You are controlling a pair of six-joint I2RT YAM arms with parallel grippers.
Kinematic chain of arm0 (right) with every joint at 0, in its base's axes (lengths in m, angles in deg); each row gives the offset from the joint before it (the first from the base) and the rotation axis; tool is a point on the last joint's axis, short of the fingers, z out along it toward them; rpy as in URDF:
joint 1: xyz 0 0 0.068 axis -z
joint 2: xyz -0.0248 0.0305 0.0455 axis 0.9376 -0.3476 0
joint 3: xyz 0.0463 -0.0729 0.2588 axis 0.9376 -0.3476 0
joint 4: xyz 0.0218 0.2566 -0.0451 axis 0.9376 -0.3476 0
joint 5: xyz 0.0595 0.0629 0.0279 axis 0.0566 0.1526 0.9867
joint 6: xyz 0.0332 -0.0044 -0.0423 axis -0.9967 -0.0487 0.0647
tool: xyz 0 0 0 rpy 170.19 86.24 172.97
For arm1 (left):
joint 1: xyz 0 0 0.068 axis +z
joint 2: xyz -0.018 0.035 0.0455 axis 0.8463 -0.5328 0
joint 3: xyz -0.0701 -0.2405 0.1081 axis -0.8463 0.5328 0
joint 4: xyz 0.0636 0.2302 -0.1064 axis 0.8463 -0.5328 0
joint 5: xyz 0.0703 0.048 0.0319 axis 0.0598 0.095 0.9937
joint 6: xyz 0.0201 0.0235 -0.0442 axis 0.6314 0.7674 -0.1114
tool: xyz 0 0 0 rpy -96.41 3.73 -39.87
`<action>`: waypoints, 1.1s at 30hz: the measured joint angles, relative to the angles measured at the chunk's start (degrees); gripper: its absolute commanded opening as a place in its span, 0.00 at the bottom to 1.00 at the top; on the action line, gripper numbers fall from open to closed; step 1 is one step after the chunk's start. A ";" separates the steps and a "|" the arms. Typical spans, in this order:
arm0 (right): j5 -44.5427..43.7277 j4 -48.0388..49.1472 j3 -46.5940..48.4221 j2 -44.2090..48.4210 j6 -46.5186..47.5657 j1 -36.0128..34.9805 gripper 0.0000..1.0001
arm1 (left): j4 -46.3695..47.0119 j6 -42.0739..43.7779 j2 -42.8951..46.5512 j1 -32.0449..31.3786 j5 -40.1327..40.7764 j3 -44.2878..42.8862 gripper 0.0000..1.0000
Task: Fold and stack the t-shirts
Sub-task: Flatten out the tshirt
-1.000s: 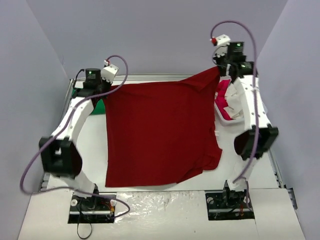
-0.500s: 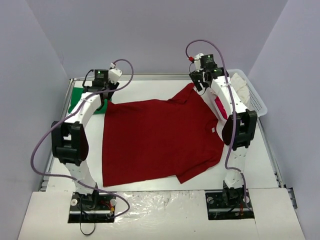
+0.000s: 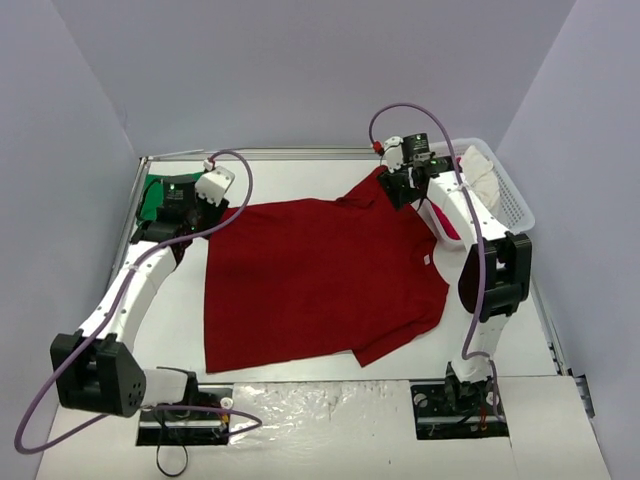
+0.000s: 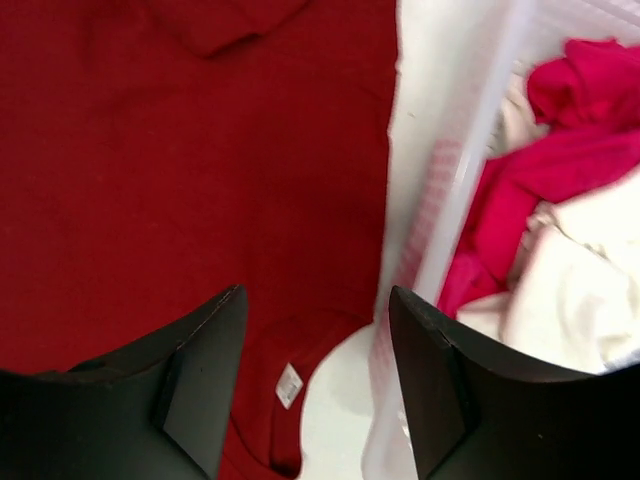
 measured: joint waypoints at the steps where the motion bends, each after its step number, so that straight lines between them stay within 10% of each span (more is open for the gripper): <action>1: 1.01 -0.26 0.68 -0.83 -0.04 -0.11 0.55 | -1.09 -0.26 0.90 0.02 -0.48 0.85 0.50; 18: 13.31 -1.73 28.39 -27.98 -0.83 -0.15 0.46 | -9.01 -2.43 12.04 1.20 -2.67 4.76 0.49; 33: 18.05 -4.02 29.14 -32.70 -0.20 -0.92 0.38 | -9.53 -2.93 9.73 2.29 -2.29 5.27 0.49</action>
